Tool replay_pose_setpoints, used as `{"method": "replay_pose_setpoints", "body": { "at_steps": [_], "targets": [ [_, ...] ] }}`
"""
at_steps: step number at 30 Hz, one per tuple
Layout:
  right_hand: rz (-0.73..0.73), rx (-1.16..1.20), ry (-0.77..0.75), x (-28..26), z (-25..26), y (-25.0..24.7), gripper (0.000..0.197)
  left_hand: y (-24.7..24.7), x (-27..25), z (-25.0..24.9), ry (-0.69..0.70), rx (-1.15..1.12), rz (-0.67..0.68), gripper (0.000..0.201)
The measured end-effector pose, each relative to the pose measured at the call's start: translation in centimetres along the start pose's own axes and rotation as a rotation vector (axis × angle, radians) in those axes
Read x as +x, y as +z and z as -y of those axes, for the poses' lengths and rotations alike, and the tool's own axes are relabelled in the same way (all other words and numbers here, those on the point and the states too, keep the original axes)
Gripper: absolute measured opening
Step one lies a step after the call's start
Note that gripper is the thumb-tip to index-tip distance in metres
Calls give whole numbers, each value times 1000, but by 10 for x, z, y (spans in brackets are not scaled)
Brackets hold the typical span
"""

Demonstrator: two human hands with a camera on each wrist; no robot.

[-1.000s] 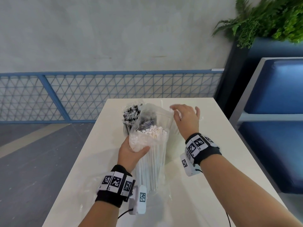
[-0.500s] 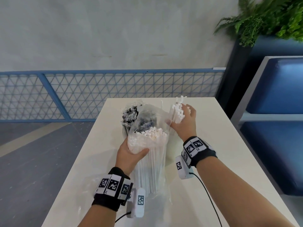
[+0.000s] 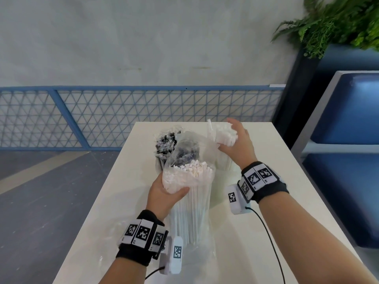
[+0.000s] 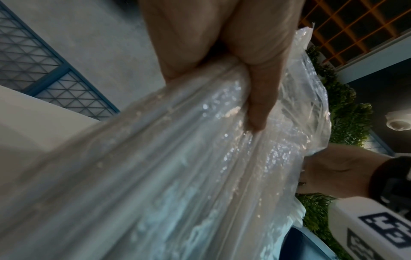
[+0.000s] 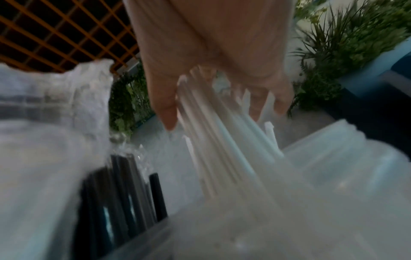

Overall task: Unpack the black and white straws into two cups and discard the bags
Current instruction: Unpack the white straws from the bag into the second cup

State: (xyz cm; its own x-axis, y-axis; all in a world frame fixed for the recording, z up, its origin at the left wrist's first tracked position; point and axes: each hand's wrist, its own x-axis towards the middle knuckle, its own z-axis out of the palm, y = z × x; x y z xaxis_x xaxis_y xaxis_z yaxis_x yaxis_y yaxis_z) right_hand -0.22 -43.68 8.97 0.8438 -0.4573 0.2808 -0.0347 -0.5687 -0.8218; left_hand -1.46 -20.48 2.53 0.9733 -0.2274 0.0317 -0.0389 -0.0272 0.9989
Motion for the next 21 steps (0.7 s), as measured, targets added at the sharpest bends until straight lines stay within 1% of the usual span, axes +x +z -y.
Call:
{"method": "replay_pose_setpoints", "body": {
  "at_steps": [1,2,3,4,5,6,7,9,11,13,15,19,21],
  "targets": [
    [-82,45,-18,-5,5,-3,63,0,0,0,4,0,2,54],
    [-212,93,-65,-13,11,-7,55,0,0,0,5,-2,2,55],
    [-354,141,-147,-22,18,-10,43,0,0,0,4,-4,5,54],
    [-452,175,-254,-32,26,-12,31,0,0,0,3,-8,7,54],
    [-466,189,-353,-43,34,-13,20,0,0,1,4,-10,12,54],
    [-397,178,-432,-54,41,-12,12,0,0,1,8,-8,19,54],
    [-279,135,-493,-63,45,-9,8,-1,-1,1,16,-4,26,54],
    [-42,-23,-544,-76,45,0,11,-1,-2,1,32,5,34,54],
    [113,-178,-474,-80,37,9,23,0,-4,1,46,8,42,54],
    [245,-245,-342,-82,30,13,36,0,-7,1,61,5,55,58],
    [299,-227,-257,-86,30,13,44,0,-8,1,60,-1,56,63],
    [285,-142,-157,-94,27,11,54,0,-12,0,89,25,57,63],
    [345,-141,-95,-99,26,10,59,2,-14,0,90,35,74,66]
  ]
}}
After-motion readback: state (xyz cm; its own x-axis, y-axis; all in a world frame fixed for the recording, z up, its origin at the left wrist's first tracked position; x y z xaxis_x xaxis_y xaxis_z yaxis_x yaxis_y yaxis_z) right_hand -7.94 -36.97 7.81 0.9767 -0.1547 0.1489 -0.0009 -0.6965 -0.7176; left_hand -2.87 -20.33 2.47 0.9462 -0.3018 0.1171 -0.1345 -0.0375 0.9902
